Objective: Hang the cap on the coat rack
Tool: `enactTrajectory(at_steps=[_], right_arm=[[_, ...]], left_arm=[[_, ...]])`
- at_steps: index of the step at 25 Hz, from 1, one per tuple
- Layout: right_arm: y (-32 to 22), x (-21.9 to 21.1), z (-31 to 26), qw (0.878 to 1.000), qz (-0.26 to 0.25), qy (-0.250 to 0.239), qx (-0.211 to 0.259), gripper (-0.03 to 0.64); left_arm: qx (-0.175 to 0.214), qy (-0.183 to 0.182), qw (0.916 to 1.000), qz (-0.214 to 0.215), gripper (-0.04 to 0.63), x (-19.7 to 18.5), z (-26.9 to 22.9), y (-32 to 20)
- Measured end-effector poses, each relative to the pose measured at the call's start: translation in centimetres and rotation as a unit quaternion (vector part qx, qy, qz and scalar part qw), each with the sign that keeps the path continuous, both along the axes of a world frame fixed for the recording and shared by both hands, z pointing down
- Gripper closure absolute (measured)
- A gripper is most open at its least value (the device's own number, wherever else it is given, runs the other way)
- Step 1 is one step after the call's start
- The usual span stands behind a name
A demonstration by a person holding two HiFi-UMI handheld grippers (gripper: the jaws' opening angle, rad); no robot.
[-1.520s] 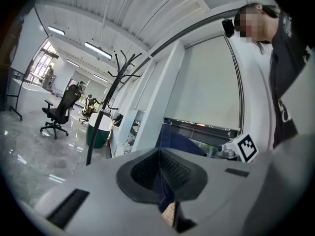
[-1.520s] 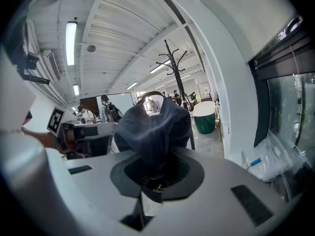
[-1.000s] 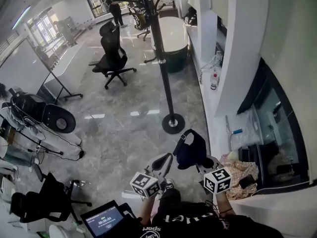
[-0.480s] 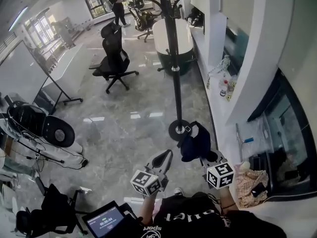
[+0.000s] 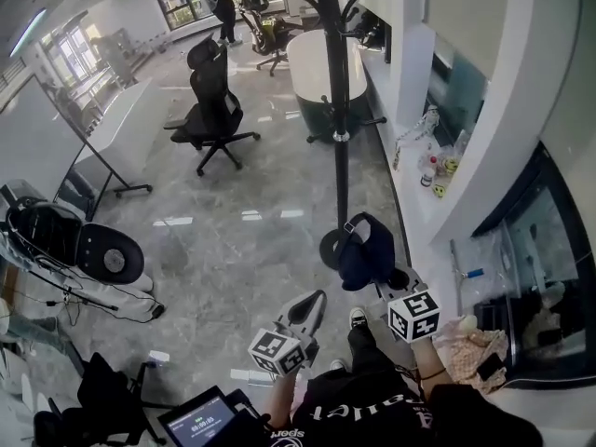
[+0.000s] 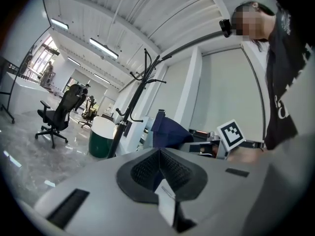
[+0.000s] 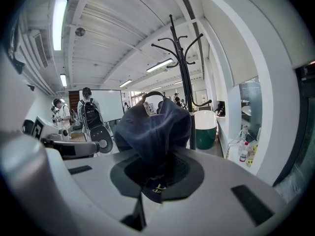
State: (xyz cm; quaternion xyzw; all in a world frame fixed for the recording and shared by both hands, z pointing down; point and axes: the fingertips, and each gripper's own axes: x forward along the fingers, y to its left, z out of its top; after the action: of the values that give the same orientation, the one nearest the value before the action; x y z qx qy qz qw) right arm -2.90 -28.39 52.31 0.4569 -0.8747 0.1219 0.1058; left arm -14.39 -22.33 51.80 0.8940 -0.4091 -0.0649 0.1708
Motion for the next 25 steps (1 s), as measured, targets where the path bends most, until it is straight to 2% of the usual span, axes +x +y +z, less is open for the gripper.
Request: enactTrajectory(at_steps=[12, 18, 25], right_arm=[[-16.0, -6.0, -3.0, 0.999, -0.032, 0.007, 0.037, 0.578], [-23.6, -6.5, -2.4, 0.999, -0.036, 0.005, 0.018, 0.578], [-29.8, -8.0, -1.0, 0.998, -0.055, 0.019, 0.005, 0.578]], left_arm=[[0.016, 0.004, 0.9978, -0.065, 0.591, -4.9, -1.6, -11.3], [0.027, 0.002, 0.9958, -0.087, 0.591, -4.8, -2.6, -18.3], [0.028, -0.003, 0.9941, -0.104, 0.591, -5.2, -2.7, -24.1]])
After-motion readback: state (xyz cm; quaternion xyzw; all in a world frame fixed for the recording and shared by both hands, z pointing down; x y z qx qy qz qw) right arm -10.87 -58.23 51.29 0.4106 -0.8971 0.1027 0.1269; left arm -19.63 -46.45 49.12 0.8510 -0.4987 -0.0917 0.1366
